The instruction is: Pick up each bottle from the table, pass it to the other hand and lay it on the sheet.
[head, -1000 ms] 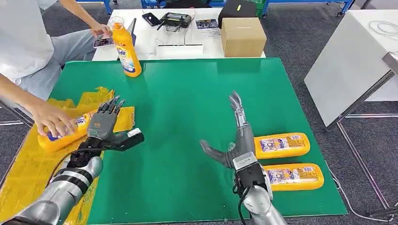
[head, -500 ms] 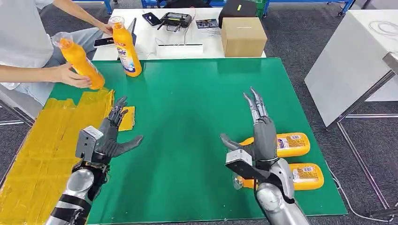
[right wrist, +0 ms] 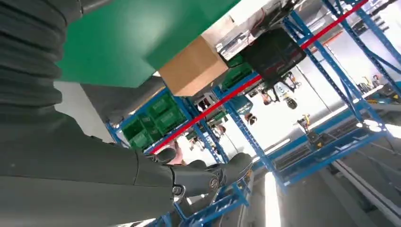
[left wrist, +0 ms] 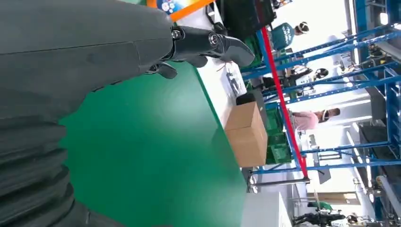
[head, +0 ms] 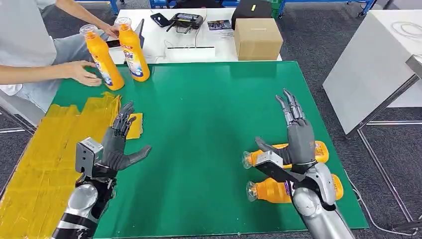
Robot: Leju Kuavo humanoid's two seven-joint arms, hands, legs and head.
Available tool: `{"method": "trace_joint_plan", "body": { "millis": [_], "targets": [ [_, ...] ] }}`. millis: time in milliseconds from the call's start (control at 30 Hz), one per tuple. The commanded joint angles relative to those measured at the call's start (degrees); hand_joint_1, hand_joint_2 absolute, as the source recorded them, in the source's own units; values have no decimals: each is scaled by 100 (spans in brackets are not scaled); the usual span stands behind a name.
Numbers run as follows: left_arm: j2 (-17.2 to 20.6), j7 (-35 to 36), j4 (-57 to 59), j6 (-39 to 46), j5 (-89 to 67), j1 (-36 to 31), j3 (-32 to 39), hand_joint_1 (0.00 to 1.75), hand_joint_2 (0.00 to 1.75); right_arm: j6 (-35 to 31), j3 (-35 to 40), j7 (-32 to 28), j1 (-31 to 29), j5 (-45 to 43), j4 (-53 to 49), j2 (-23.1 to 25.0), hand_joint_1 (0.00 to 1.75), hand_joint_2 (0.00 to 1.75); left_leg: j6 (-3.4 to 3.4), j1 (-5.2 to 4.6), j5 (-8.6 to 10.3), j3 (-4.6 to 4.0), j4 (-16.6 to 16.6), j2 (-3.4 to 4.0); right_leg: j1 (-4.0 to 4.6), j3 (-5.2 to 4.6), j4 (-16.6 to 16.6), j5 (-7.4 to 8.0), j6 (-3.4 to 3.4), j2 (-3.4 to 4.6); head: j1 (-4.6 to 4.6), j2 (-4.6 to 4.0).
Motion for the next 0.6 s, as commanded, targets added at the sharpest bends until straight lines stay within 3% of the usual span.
{"method": "trace_joint_plan", "body": {
  "millis": [33,467,600],
  "targets": [
    [-42,33,111,-4,20,-70,62,0,175,41,-46,19,-226,-8,218,-52,0,175,-2,3,-7,17,-1,9,4,16,-7,-1,-5,12,0,0],
    [-42,33,111,-4,20,-70,62,0,175,41,-46,19,-226,-8,218,-52,0,175,-3,2,-6,14,-1,6,3,13,-5,-2,-6,8,0,0],
    [-68,171,198,16,4,-105,-50,0,175,360,-128,271,-382,344,420,-507,0,175,0,0,-3,9,0,0,0,11,-4,-1,-2,2,0,0]
  ]
}}
